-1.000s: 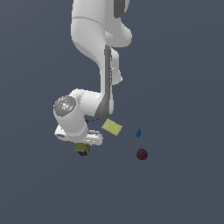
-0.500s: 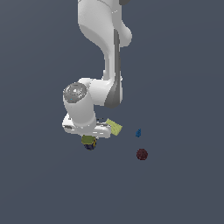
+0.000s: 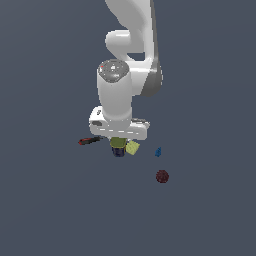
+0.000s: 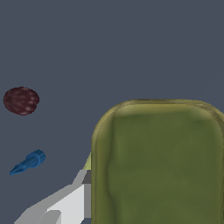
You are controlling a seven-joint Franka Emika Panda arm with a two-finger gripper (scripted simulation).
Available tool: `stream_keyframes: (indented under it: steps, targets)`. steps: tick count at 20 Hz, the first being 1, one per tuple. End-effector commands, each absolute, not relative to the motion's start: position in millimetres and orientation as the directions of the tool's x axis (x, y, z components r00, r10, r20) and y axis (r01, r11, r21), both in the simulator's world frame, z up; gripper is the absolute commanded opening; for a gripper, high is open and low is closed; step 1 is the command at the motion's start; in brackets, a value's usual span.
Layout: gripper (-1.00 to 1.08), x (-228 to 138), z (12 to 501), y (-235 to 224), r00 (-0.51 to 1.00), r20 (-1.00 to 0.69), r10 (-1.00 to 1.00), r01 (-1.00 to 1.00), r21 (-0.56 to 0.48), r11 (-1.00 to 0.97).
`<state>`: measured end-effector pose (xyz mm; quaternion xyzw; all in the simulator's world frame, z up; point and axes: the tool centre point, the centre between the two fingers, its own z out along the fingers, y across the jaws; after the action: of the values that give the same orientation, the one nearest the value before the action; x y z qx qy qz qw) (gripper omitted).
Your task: Pick up a designated object from a clutter of objects.
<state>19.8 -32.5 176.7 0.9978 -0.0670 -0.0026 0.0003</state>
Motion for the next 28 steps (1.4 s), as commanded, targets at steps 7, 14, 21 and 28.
stream_keyframes:
  steps: [7,14,21,28]
  targets:
    - [-1.00,-11,254,40,0.991,0.000,-0.134,-0.134,0.004,-0.991]
    - [-1.00,-36,317,100,0.991,0.001,-0.134,-0.134,0.005,-0.991]
    - [-1.00,-57,374,155,0.991,0.001,-0.133,-0.133,0.004,-0.991]
    - [-1.00,-68,411,191,0.991,0.000,-0.133,-0.133,0.001,-0.991]
